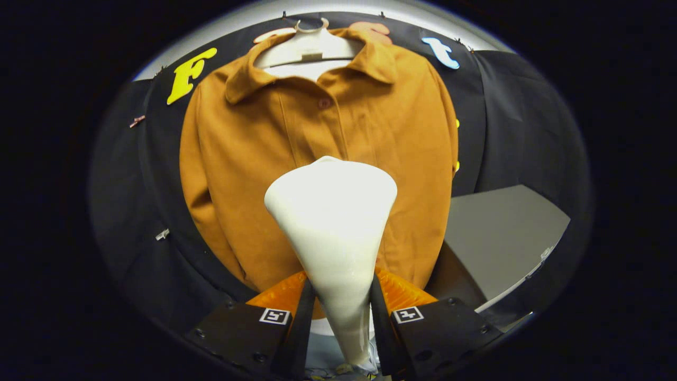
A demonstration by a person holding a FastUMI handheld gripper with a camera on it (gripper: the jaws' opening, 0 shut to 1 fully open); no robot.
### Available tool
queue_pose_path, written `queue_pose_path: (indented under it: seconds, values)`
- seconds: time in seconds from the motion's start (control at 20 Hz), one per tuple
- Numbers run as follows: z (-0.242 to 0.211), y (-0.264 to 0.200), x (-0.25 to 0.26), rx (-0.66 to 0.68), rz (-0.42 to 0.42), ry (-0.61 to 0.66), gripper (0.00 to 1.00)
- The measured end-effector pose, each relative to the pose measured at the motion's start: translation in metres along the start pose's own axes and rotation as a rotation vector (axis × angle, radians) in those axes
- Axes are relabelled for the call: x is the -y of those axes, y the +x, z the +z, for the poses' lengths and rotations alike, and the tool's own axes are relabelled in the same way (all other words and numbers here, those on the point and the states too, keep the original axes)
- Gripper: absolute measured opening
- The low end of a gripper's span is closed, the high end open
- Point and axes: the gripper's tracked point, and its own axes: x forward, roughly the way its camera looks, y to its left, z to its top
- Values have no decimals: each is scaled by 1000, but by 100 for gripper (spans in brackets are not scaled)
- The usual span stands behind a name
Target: Iron the clothes twice with a garment steamer, once on the left side and once on the right side.
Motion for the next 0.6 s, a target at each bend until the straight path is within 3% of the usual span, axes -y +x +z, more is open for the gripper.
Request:
queue_pose_path:
  seconds: [0.2,0.6]
  values:
    - [49,-21,17,143,-4,-2,56]
    - [106,-59,54,373,-20,1,56]
